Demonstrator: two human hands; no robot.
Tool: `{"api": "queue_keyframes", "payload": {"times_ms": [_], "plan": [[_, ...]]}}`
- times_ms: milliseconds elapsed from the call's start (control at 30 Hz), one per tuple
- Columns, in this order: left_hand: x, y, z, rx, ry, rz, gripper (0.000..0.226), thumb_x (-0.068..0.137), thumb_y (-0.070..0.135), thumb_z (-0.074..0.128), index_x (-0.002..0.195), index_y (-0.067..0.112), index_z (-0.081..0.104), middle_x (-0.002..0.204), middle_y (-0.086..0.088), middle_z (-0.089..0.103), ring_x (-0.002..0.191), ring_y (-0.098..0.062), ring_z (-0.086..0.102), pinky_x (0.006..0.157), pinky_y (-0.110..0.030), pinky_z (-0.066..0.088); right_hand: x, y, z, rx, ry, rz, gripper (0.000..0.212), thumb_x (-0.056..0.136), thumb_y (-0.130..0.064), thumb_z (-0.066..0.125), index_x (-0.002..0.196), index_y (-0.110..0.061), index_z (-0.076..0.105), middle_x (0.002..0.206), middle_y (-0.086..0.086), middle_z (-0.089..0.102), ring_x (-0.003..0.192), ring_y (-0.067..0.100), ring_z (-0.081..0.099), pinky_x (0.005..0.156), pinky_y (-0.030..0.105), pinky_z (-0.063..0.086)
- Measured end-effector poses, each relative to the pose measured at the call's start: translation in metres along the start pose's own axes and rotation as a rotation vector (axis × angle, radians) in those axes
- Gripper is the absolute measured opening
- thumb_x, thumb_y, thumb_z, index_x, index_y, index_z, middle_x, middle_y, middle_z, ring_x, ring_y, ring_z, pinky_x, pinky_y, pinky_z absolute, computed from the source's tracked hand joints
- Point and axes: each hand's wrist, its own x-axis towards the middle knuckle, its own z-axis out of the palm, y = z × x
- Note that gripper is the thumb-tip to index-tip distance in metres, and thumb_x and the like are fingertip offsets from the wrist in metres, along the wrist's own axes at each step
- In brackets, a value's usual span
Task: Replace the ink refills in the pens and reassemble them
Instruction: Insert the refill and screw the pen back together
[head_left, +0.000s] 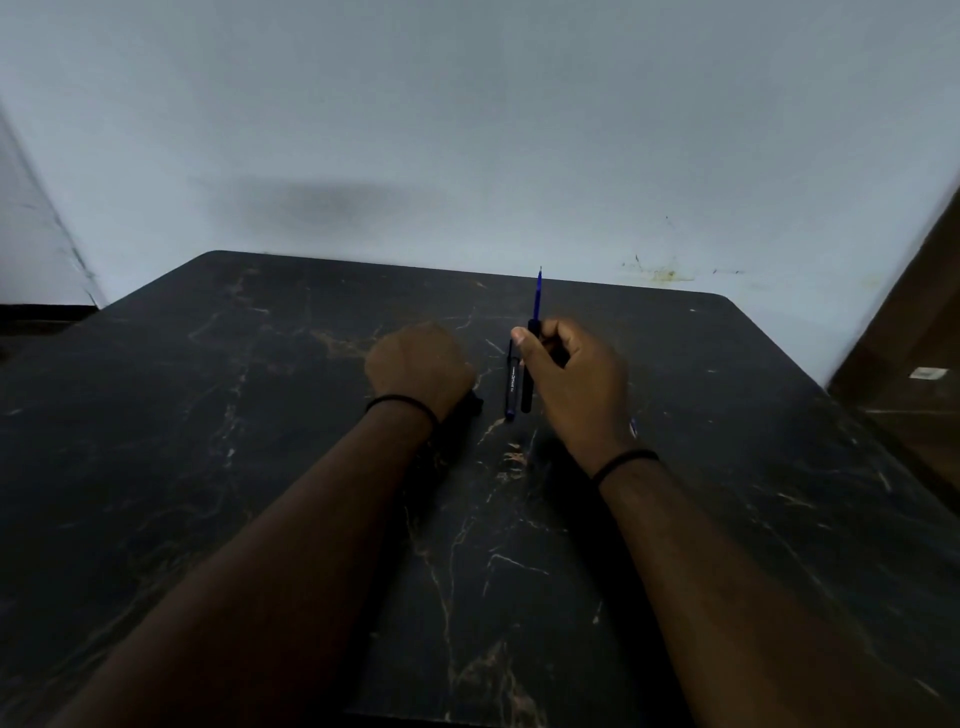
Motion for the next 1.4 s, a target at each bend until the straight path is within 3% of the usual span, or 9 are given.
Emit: {"api": "queue_keyframes", "payload": {"times_ms": [133,233,333,767,933,1033,1133,1267,1400], "plan": [[-0.002,0.003,-0.003,0.058,0.024,0.019,0.023,0.084,0.041,0.064,0.079,0.019,0.062,0.069,-0.002,0.051,0.076,-0.024,0.059,0.062,-0.03,0.043,0.0,0.0,-0.001,0.005,-0.024,0.008,0.019,0.094,-0.046,0.065,0.084,-0.029,0.066,0.067,-0.01,0.064,0.059,-0.002,0.056,0.055,0.01,0.042],[-0.002,0.006,-0.006,0.127,0.019,0.013,0.026,0.087,0.039,0.064,0.098,0.016,0.069,0.097,-0.007,0.066,0.093,-0.027,0.064,0.065,-0.033,0.041,0.0,-0.001,-0.001,-0.013,-0.033,0.017,0.021,0.094,-0.047,0.064,0.081,-0.03,0.065,0.065,-0.011,0.062,0.058,-0.001,0.055,0.055,0.013,0.042],[-0.002,0.009,-0.008,0.171,-0.012,0.004,0.028,0.091,0.038,0.062,0.107,0.016,0.068,0.111,-0.007,0.067,0.103,-0.028,0.064,0.068,-0.035,0.04,0.0,-0.001,-0.002,-0.014,-0.038,0.025,0.023,0.093,-0.05,0.064,0.081,-0.031,0.065,0.064,-0.013,0.062,0.057,-0.002,0.054,0.055,0.013,0.041],[-0.001,0.004,-0.009,0.169,0.017,0.001,0.032,0.091,0.038,0.063,0.113,0.016,0.068,0.117,-0.008,0.067,0.109,-0.031,0.064,0.079,-0.038,0.051,-0.001,-0.003,0.0,-0.028,-0.033,-0.002,0.028,0.092,-0.055,0.059,0.069,-0.041,0.055,0.065,-0.026,0.059,0.056,-0.003,0.053,0.053,0.012,0.035],[0.0,-0.004,-0.005,0.083,0.001,0.006,0.029,0.09,0.041,0.057,0.1,0.017,0.069,0.091,-0.005,0.062,0.095,-0.029,0.065,0.07,-0.033,0.046,-0.002,-0.005,0.0,-0.014,-0.043,-0.022,0.025,0.093,-0.052,0.06,0.069,-0.052,0.054,0.062,-0.028,0.057,0.055,-0.005,0.052,0.049,0.008,0.035],[0.004,-0.011,-0.002,0.054,-0.024,0.019,0.032,0.095,0.037,0.044,0.109,0.021,0.068,0.109,-0.007,0.067,0.102,-0.029,0.064,0.076,-0.035,0.046,-0.002,-0.005,0.0,-0.016,-0.043,-0.029,0.025,0.094,-0.05,0.061,0.07,-0.054,0.053,0.062,-0.028,0.056,0.054,-0.004,0.051,0.05,0.008,0.036],[0.011,-0.019,0.0,0.054,-0.097,0.04,0.036,0.097,0.037,0.04,0.118,0.021,0.065,0.121,-0.008,0.065,0.107,-0.029,0.062,0.08,-0.037,0.046,-0.002,-0.003,0.001,-0.019,-0.035,-0.022,0.026,0.093,-0.05,0.062,0.068,-0.046,0.054,0.065,-0.027,0.058,0.055,-0.003,0.052,0.051,0.009,0.035],[0.016,-0.024,0.002,0.011,-0.142,0.001,0.035,0.095,0.039,0.044,0.11,0.017,0.067,0.113,-0.009,0.066,0.099,-0.029,0.062,0.08,-0.036,0.049,-0.001,0.001,0.002,-0.033,-0.035,-0.013,0.03,0.092,-0.052,0.061,0.067,-0.035,0.054,0.069,-0.021,0.061,0.056,-0.001,0.053,0.053,0.015,0.038],[0.016,-0.025,0.003,-0.056,-0.062,-0.021,0.028,0.09,0.038,0.05,0.098,0.019,0.069,0.102,-0.007,0.067,0.09,-0.03,0.062,0.07,-0.032,0.042,-0.001,0.003,0.004,-0.035,-0.028,-0.025,0.032,0.092,-0.049,0.063,0.067,-0.032,0.052,0.071,-0.014,0.061,0.057,0.0,0.052,0.053,0.016,0.041]]}}
